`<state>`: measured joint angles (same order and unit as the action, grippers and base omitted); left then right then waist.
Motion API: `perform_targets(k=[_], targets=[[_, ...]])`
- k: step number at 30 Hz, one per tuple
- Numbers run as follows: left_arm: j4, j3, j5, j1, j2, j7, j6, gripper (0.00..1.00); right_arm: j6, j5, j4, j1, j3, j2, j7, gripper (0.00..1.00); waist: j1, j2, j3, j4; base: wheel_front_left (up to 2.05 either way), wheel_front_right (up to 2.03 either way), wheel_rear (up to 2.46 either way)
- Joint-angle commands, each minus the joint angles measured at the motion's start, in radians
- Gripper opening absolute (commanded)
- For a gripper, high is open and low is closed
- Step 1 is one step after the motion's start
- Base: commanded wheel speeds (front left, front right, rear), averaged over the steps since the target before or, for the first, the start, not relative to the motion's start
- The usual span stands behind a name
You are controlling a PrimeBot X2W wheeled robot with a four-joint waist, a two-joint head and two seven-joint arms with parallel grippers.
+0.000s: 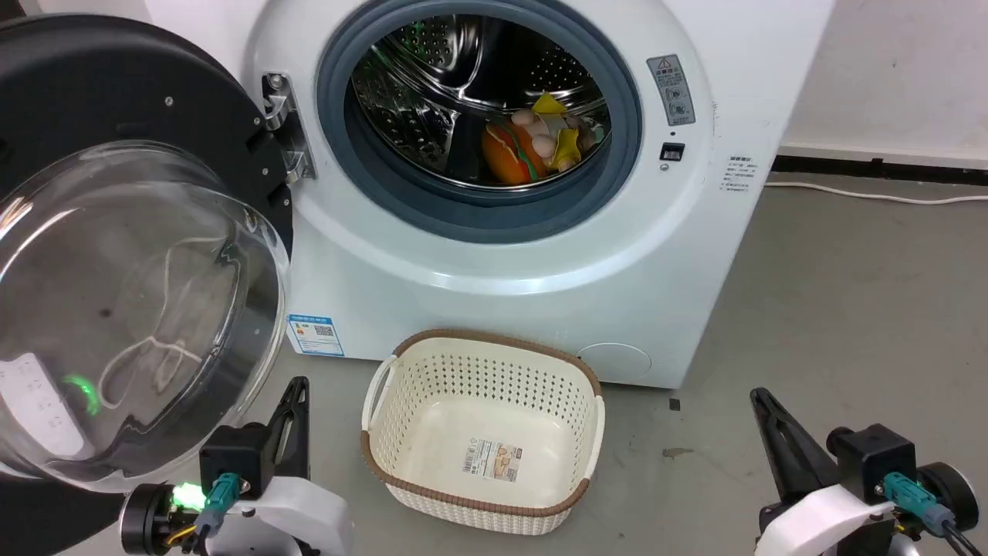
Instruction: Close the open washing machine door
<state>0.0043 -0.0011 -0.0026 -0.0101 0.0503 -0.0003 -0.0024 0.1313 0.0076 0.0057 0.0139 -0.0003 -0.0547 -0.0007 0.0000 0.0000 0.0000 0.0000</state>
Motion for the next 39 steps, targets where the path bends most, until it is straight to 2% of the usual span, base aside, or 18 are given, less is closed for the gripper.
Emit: perform_targets(k=[1,33,34,39], targets=[[-0.004,0.001,0.003,0.010,0.000,0.000,0.002,0.00,-0.001,-0.008,-0.006,-0.014,0.000,0.005,0.001,0.00,0.0000,0.0000,0.000,0.000,0.00,0.00,0.00],[-0.004,0.001,0.003,0.010,0.000,0.000,0.002,0.00,-0.001,-0.008,-0.006,-0.014,0.000,0.005,0.001,0.00,0.0000,0.0000,0.000,0.000,0.00,0.00,0.00],[0.000,0.000,0.000,0.001,0.000,0.000,0.000,1.00,0.000,0.001,0.000,0.000,0.000,0.000,0.000,1.00,0.0000,0.0000,0.000,0.000,0.00,0.00,0.00],[0.000,-0.003,0.001,0.000,0.000,-0.003,0.000,1.00,0.000,0.004,0.000,0.001,-0.002,0.000,-0.003,1.00,0.0000,0.0000,0.000,0.000,0.00,0.00,0.00]])
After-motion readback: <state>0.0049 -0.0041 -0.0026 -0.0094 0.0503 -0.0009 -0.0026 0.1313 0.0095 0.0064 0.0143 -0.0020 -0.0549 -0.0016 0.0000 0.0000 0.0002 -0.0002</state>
